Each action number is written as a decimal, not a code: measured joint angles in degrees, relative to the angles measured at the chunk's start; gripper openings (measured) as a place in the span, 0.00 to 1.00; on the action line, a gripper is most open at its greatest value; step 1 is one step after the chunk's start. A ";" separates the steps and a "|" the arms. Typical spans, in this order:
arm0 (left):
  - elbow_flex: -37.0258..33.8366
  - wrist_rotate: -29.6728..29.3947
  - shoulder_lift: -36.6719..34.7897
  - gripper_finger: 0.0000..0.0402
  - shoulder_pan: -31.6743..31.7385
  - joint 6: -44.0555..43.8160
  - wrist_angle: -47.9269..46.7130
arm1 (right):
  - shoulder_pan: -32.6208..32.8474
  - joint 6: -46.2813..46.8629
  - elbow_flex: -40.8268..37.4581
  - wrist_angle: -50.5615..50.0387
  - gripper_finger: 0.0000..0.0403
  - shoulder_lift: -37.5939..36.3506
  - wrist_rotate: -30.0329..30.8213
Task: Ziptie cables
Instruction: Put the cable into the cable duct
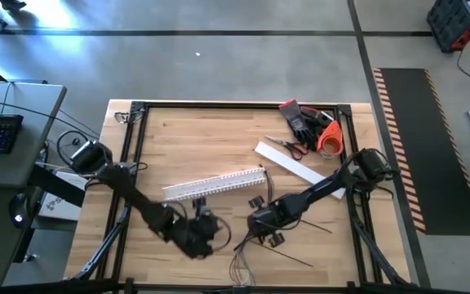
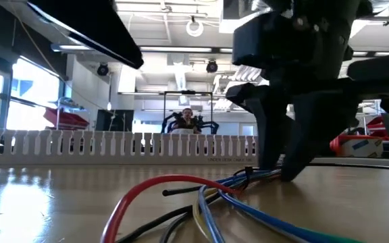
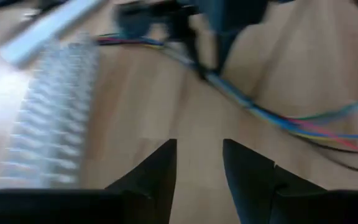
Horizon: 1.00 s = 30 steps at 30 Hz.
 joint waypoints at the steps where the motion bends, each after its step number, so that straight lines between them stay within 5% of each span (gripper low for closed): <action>1: 0.00 -0.04 0.77 0.27 -1.07 -0.51 1.37 | 0.31 1.88 -0.01 1.76 0.23 0.14 1.11; 7: -0.01 -2.31 1.00 0.22 -6.69 -15.52 -11.60 | 0.12 20.61 0.28 15.15 0.03 1.09 4.75; 14: -0.04 -6.52 -2.53 0.14 -12.01 -36.00 -31.11 | -2.94 33.96 0.87 24.70 0.01 1.46 8.78; 22: -0.02 -9.84 -1.30 0.14 -13.85 -32.09 -25.03 | -4.36 34.25 0.87 26.81 0.01 2.86 8.69; 30: 0.00 -6.73 4.43 0.34 -10.84 -21.78 -14.32 | -4.28 31.81 0.87 31.13 0.04 7.34 3.00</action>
